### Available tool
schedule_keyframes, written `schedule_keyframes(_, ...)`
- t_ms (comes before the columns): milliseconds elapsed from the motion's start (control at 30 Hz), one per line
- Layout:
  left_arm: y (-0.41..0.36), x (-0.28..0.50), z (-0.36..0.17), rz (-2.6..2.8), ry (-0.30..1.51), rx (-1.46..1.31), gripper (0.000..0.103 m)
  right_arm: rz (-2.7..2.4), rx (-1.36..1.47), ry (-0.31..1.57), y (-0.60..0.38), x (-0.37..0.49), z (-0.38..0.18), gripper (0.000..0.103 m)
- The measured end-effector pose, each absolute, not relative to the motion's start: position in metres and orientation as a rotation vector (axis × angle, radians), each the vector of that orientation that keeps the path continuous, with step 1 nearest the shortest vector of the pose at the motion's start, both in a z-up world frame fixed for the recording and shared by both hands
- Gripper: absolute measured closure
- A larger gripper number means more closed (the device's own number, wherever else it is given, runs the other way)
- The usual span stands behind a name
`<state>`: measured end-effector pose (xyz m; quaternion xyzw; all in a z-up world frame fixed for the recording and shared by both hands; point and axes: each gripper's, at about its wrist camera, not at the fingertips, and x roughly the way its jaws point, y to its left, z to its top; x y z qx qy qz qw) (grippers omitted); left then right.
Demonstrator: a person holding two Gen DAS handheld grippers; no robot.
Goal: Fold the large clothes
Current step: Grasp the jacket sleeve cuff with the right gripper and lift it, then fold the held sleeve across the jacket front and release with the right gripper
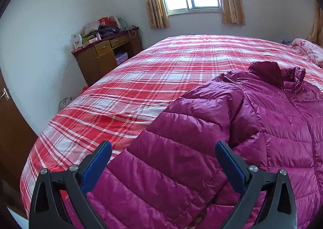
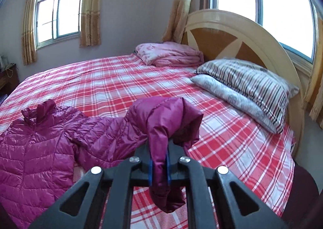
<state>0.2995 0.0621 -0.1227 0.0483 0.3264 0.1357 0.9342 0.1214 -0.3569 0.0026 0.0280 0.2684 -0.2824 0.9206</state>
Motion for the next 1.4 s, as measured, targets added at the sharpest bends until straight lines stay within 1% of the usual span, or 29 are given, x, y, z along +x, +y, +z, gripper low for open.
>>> schedule_keyframes(267,0.071,0.301,-0.125,0.281,0.672,0.096,0.001,-0.448,-0.104,0.506,-0.285,0.148,0.026,0.092)
schedule_keyframes(567,0.083,0.305,-0.128,0.291,0.682,0.089,0.001,-0.315,-0.17,0.515,-0.227,0.175,0.021,0.092)
schedule_keyframes(933,0.097,0.312,-0.126,0.318,0.682,0.082,0.001,-0.179,-0.224,0.555,-0.166,0.205,-0.005,0.092)
schedule_keyframes(1400,0.088,0.318,-0.134,0.336,0.687,0.122,0.001,-0.06,-0.209,0.638,-0.113,0.239,-0.06,0.092)
